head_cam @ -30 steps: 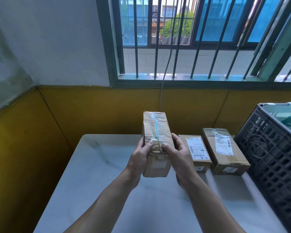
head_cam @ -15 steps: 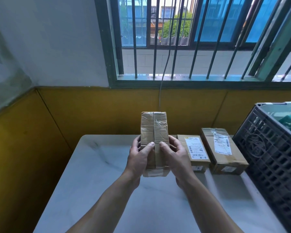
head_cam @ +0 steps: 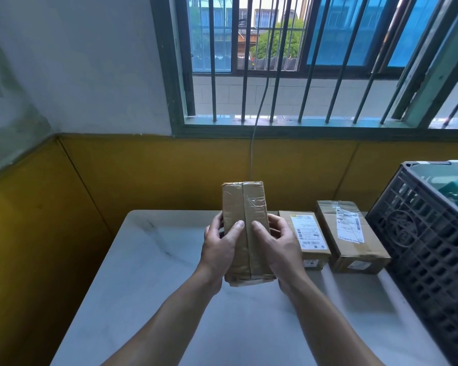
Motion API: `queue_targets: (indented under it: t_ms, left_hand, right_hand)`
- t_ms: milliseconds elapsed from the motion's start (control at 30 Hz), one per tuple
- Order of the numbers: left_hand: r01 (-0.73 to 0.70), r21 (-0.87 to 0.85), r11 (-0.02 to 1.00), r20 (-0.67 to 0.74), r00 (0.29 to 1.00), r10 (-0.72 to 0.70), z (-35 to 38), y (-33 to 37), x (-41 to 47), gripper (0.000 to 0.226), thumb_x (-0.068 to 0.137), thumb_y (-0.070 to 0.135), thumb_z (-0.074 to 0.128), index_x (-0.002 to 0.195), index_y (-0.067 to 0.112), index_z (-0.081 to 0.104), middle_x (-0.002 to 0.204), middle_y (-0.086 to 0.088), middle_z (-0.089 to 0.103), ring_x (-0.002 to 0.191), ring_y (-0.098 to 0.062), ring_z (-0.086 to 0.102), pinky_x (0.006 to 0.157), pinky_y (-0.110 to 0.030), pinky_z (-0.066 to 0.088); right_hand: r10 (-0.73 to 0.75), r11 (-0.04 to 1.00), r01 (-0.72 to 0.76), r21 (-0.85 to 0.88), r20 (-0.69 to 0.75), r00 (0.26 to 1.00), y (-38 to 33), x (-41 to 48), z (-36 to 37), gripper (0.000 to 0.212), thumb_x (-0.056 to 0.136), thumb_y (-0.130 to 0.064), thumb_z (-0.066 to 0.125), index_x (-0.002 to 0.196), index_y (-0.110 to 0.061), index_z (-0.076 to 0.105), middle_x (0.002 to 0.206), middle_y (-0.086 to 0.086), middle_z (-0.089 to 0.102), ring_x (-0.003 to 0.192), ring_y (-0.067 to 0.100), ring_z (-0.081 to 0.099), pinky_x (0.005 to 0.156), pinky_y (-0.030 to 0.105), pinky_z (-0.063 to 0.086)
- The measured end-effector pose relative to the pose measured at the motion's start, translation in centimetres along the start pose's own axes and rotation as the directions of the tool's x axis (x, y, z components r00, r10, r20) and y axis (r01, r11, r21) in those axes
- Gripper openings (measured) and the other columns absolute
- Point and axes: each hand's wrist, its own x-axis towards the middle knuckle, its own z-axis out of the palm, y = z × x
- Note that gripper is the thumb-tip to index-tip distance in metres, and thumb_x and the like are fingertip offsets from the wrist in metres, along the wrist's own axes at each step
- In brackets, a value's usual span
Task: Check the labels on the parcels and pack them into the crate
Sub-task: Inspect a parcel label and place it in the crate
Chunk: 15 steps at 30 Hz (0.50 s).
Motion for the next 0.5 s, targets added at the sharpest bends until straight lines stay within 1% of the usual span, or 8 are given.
queue_targets:
  t_ms: [67, 133, 200, 267, 333, 367, 467, 500]
  left_hand:
    - [-0.010, 0.013, 1.000, -0.014, 1.000, 0.010, -0.02, -0.20, 0.01, 0.029, 0.099, 0.027, 0.067, 0.125, 0.037, 0.058, 0.133, -0.007, 0.062, 0.117, -0.028, 0.066, 0.099, -0.055, 0.055]
    - [-0.019, 0.022, 1.000, -0.015, 1.000, 0.019, -0.09, -0.31, 0.05, 0.029, 0.099, 0.025, 0.067, 0.121, 0.038, 0.055, 0.133, -0.007, 0.061, 0.119, -0.028, 0.064, 0.099, -0.055, 0.055]
    - [-0.024, 0.029, 0.999, -0.008, 1.000, 0.024, -0.11, -0.29, 0.09, 0.034, 0.097, 0.023, 0.069, 0.124, 0.035, 0.054, 0.131, -0.005, 0.063, 0.119, -0.025, 0.064, 0.100, -0.053, 0.055]
    - [-0.021, 0.019, 1.000, 0.003, 1.000, 0.021, -0.14, -0.05, 0.07, 0.043, 0.088, 0.024, 0.075, 0.124, 0.034, 0.053, 0.126, -0.002, 0.067, 0.117, -0.022, 0.065, 0.099, -0.049, 0.056]
    - [-0.019, 0.005, 1.000, 0.005, 1.000, 0.018, -0.18, 0.22, 0.06, 0.050, 0.076, 0.030, 0.073, 0.121, 0.036, 0.053, 0.123, 0.000, 0.068, 0.113, -0.019, 0.067, 0.095, -0.045, 0.059]
    - [-0.020, -0.006, 1.000, -0.002, 1.000, 0.020, -0.15, 0.30, 0.05, 0.050, 0.076, 0.030, 0.072, 0.122, 0.038, 0.054, 0.124, 0.000, 0.068, 0.113, -0.019, 0.067, 0.094, -0.044, 0.059]
    - [-0.021, -0.003, 1.000, -0.026, 0.999, 0.021, -0.12, 0.43, 0.15, 0.045, 0.094, 0.028, 0.073, 0.134, 0.038, 0.055, 0.135, -0.005, 0.061, 0.118, -0.025, 0.065, 0.097, -0.049, 0.058]
    - [-0.019, 0.007, 1.000, -0.024, 1.000, 0.019, -0.14, 0.44, 0.20, 0.045, 0.095, 0.029, 0.072, 0.136, 0.037, 0.056, 0.138, -0.007, 0.058, 0.120, -0.026, 0.065, 0.097, -0.050, 0.058]
  right_hand:
    - [0.004, 1.000, -0.004, -0.004, 0.003, 1.000, 0.05, 0.04, -0.07, 0.027, 0.090, -0.030, 0.073, 0.114, -0.027, 0.062, 0.117, 0.001, 0.070, 0.109, 0.017, 0.068, 0.092, 0.043, 0.058]
    - [0.007, 1.000, -0.007, 0.003, 0.009, 1.000, 0.03, 0.04, -0.11, 0.025, 0.090, -0.026, 0.073, 0.112, -0.027, 0.061, 0.113, -0.002, 0.072, 0.107, 0.016, 0.069, 0.092, 0.043, 0.059]
    - [-0.001, 1.000, 0.001, 0.006, 0.019, 1.000, -0.04, 0.02, -0.11, 0.030, 0.090, -0.021, 0.072, 0.118, -0.027, 0.061, 0.114, -0.002, 0.072, 0.109, 0.016, 0.068, 0.094, 0.044, 0.057]
    - [-0.010, 1.000, 0.010, 0.010, 0.027, 1.000, -0.15, -0.01, -0.03, 0.040, 0.090, -0.018, 0.070, 0.128, -0.027, 0.061, 0.121, -0.002, 0.069, 0.114, 0.015, 0.066, 0.097, 0.043, 0.056]
    - [-0.017, 1.000, 0.017, 0.013, 0.021, 1.000, -0.22, 0.02, 0.03, 0.042, 0.091, -0.021, 0.069, 0.131, -0.030, 0.061, 0.123, -0.002, 0.068, 0.113, 0.014, 0.066, 0.096, 0.042, 0.057]
    - [-0.022, 1.000, 0.021, 0.020, 0.016, 1.000, -0.24, 0.04, 0.02, 0.039, 0.092, -0.023, 0.070, 0.129, -0.030, 0.063, 0.121, -0.002, 0.069, 0.112, 0.013, 0.066, 0.096, 0.041, 0.057]
    - [-0.023, 0.999, 0.022, 0.040, 0.016, 1.000, -0.32, 0.04, 0.11, 0.031, 0.091, -0.025, 0.072, 0.120, -0.031, 0.066, 0.117, -0.004, 0.071, 0.110, 0.013, 0.068, 0.095, 0.044, 0.058]
    - [-0.020, 0.999, 0.020, 0.040, 0.014, 1.000, -0.36, 0.03, 0.19, 0.029, 0.091, -0.024, 0.073, 0.118, -0.031, 0.066, 0.116, -0.004, 0.072, 0.110, 0.014, 0.068, 0.095, 0.046, 0.058]
